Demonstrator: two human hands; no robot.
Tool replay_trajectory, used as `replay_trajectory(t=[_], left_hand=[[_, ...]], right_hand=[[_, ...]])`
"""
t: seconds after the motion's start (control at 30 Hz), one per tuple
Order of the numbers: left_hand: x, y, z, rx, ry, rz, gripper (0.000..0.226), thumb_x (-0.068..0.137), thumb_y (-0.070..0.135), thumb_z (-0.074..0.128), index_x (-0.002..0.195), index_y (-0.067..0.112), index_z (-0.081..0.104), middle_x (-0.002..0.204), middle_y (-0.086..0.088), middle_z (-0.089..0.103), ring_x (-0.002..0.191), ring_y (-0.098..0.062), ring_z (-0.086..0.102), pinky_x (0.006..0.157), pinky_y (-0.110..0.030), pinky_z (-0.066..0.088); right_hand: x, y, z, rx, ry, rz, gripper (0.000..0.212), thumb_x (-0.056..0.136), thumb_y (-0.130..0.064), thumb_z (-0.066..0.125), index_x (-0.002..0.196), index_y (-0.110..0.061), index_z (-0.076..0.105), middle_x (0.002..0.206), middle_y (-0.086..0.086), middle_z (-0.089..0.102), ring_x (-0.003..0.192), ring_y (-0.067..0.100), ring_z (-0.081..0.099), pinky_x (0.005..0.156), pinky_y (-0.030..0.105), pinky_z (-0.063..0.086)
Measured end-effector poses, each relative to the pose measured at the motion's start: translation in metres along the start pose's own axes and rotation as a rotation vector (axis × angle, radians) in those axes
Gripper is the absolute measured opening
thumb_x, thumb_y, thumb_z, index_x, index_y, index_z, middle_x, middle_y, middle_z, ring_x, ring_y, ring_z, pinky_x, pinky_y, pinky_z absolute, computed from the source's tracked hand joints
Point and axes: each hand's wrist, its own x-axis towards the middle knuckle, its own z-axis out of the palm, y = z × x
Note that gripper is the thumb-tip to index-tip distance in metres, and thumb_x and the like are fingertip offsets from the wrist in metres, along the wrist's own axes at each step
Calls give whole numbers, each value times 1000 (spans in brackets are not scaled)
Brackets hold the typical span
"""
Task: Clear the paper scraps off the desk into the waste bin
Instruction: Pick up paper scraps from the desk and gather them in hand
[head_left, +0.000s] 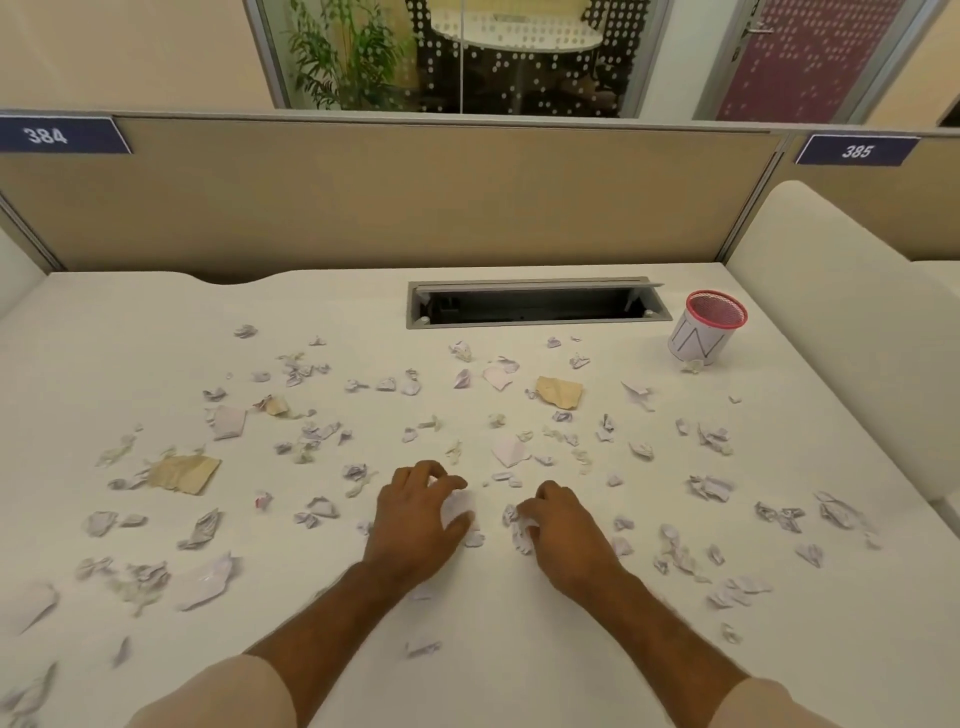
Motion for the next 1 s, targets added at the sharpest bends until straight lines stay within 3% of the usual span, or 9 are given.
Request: replay_trajectory(t=[0.07,0.2,0.33,0.43,0.57,0.67,0.77,0.87,1.0], left_hand=[[-4,-2,1,39,-84,10,48,88,56,55,133,37,51,137,10,42,128,-16,36,103,-31,31],[-8,-3,1,-38,-76,17,41,92,42,58,131,28,56,129,6,49,118,-16,43,99,-28,36],[-8,-6,2,-110,-65,-1,38,94,30,60,129,20,56,126,1,55,116,-18,49,97,-27,39],[-9,-4,3,-174,-81,-59,37,95,22,58,131,16,55,131,-3,58,120,-22,51,99,-28,36],[-13,-1,1,-217,-85,-83,21,95,15,53,112,13,66,112,-5,64,103,-22,55,82,-23,34],[-11,-1,-10,-346,3,-183,16,90,4,54,90,5,70,95,-7,67,86,-17,53,70,-25,35],[-14,0,-26,-475,71,-258,22,87,0,54,87,8,74,92,1,71,88,-14,59,78,-24,42],[-22,-2,-39,-612,69,-370,30,87,-2,52,93,16,74,95,5,73,81,-14,64,76,-27,53],[-36,-7,-44,-735,62,-441,41,85,-10,49,90,23,73,98,12,70,85,-11,62,76,-31,54]], right_hand=[[-2,-5,3,0,5,10,28,84,-4,52,107,-16,65,100,3,53,95,18,50,72,23,38],[-7,-13,4,14,6,58,19,85,-6,54,99,-13,66,100,4,57,93,18,54,79,22,40],[-14,-18,-4,221,42,149,16,84,2,58,96,-2,68,94,7,60,74,6,53,67,6,38],[-21,-22,-10,292,114,169,18,86,4,55,98,2,68,98,10,61,76,6,54,66,2,37],[-26,-25,-15,342,136,147,22,88,5,48,98,0,67,100,10,60,78,5,56,66,3,39],[-24,-20,-15,346,94,79,18,87,-2,57,103,-4,65,103,9,58,94,19,60,78,16,43],[-19,-15,-13,290,-40,46,49,84,-28,69,129,-17,53,118,1,50,111,16,48,93,22,39],[-12,-20,-6,181,-108,-30,65,83,-49,63,141,-29,39,125,-3,41,118,15,34,101,24,31],[-9,-38,6,97,-147,-169,43,89,-40,57,130,-26,52,121,-2,42,116,16,34,97,27,35]])
